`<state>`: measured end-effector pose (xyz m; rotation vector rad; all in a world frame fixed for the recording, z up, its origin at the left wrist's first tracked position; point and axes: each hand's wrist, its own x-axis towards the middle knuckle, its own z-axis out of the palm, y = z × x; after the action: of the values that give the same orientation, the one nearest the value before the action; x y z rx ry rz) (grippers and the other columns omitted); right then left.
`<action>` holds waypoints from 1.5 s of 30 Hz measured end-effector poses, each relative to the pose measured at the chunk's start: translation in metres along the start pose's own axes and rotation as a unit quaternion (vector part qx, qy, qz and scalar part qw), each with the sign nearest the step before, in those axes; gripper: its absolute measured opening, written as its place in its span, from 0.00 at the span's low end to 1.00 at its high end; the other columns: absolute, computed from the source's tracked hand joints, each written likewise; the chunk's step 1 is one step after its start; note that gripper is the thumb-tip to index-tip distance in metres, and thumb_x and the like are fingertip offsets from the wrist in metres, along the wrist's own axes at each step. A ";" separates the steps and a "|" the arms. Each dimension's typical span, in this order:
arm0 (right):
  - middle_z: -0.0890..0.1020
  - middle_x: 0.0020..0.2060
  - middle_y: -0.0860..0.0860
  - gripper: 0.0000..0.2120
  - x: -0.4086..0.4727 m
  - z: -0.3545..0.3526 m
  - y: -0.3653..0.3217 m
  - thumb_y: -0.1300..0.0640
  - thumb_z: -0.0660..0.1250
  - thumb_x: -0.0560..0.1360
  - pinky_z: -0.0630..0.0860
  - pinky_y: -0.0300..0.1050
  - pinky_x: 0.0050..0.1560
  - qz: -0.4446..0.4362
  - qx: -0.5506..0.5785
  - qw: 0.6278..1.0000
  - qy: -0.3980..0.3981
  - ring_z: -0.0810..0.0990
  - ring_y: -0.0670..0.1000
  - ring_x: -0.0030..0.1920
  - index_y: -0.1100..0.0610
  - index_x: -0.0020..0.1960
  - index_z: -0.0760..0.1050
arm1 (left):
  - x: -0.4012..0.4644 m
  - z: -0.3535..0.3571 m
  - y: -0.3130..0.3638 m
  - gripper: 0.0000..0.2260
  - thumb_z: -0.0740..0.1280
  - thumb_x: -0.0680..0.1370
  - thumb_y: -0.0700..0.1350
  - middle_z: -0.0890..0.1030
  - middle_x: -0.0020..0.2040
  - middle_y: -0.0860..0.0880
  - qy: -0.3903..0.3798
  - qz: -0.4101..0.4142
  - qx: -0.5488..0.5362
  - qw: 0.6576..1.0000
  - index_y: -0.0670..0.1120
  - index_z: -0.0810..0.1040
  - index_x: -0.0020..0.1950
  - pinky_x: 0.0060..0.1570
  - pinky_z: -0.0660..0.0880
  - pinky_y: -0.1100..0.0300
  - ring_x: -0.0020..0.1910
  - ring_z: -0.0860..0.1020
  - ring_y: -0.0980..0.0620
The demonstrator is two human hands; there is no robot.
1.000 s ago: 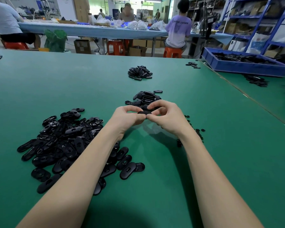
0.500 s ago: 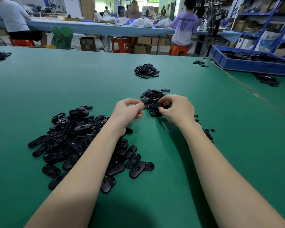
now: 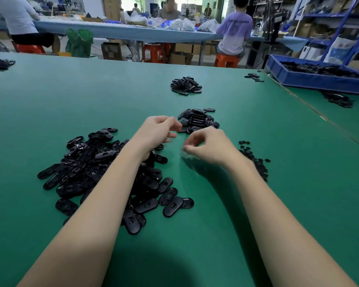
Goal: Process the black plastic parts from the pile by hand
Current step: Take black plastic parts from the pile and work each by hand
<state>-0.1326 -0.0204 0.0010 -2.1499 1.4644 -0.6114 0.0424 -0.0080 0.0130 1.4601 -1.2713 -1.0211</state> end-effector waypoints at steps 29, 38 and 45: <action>0.86 0.41 0.43 0.05 -0.027 -0.067 0.036 0.49 0.72 0.72 0.80 0.45 0.53 0.166 -0.090 0.981 -0.035 0.83 0.49 0.45 0.46 0.39 0.85 | -0.012 0.024 -0.006 0.05 0.73 0.76 0.35 0.86 0.46 0.38 -0.129 -0.002 -0.047 0.991 0.42 0.84 0.50 0.51 0.83 0.58 0.42 0.81 0.48; 0.85 0.51 0.46 0.09 -0.034 -0.076 0.036 0.48 0.81 0.60 0.81 0.51 0.58 0.264 -0.154 0.947 -0.096 0.82 0.56 0.55 0.40 0.39 0.86 | -0.016 0.026 -0.007 0.13 0.68 0.76 0.27 0.84 0.46 0.41 -0.138 -0.013 -0.087 0.986 0.41 0.84 0.54 0.47 0.81 0.62 0.44 0.85 0.49; 0.84 0.45 0.46 0.07 -0.035 -0.075 0.035 0.50 0.80 0.65 0.79 0.44 0.49 0.237 -0.127 0.960 -0.075 0.81 0.51 0.48 0.47 0.41 0.85 | -0.016 0.026 -0.006 0.13 0.67 0.76 0.26 0.83 0.45 0.44 -0.126 -0.027 -0.118 0.985 0.39 0.84 0.54 0.47 0.81 0.63 0.44 0.86 0.47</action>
<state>-0.2143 -0.0086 0.0356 -1.8593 1.9625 -0.0893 0.0169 0.0052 0.0009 1.2161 -1.2418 -1.3791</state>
